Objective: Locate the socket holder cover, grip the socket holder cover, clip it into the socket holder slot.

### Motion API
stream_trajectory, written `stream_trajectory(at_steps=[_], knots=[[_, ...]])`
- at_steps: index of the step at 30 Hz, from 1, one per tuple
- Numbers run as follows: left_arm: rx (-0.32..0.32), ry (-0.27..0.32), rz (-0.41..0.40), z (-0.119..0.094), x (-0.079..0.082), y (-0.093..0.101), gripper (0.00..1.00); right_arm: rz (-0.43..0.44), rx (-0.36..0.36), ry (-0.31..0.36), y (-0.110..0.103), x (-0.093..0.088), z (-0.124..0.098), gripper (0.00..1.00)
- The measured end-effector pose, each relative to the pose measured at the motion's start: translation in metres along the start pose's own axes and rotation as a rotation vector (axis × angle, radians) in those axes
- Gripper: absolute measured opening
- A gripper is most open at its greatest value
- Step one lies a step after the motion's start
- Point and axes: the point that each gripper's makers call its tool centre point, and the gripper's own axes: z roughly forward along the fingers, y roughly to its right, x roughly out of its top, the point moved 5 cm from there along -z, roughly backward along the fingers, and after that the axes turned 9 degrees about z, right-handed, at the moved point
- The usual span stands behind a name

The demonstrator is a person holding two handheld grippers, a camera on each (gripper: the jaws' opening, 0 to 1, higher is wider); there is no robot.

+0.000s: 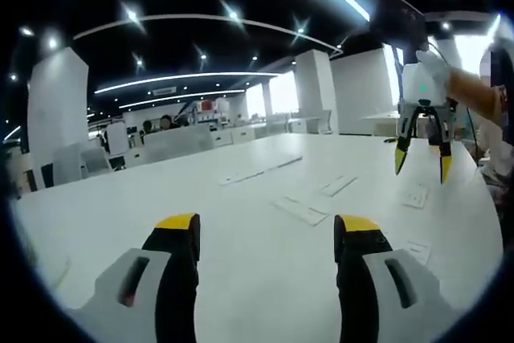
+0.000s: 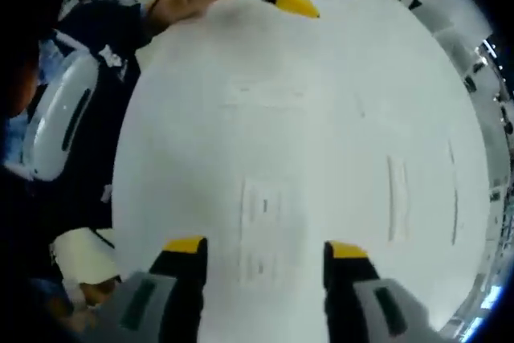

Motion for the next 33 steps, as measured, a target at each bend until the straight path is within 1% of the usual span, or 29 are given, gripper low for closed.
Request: stream_trajectory(at_steps=[3, 8, 21, 29, 33], knots=[[-0.002, 0.005, 0.001, -0.001, 0.001, 0.001, 0.67, 0.006, 0.007, -0.012, 0.000, -0.001, 0.003, 0.56], [-0.007, 0.009, 0.000, -0.001, 0.003, 0.003, 0.67, 0.016, 0.022, -0.031, -0.002, -0.005, 0.010, 0.56], [-0.011, 0.005, 0.001, 0.000, 0.000, 0.004, 0.67, 0.034, 0.038, -0.052, 0.000, -0.008, 0.021, 0.55], [-0.016, -0.008, 0.001, 0.002, -0.003, 0.004, 0.67, 0.039, 0.057, -0.054, -0.001, -0.005, 0.021, 0.52], [-0.019, -0.010, 0.002, 0.001, -0.003, 0.005, 0.67, 0.034, 0.052, -0.058, 0.000, -0.004, 0.021, 0.49]])
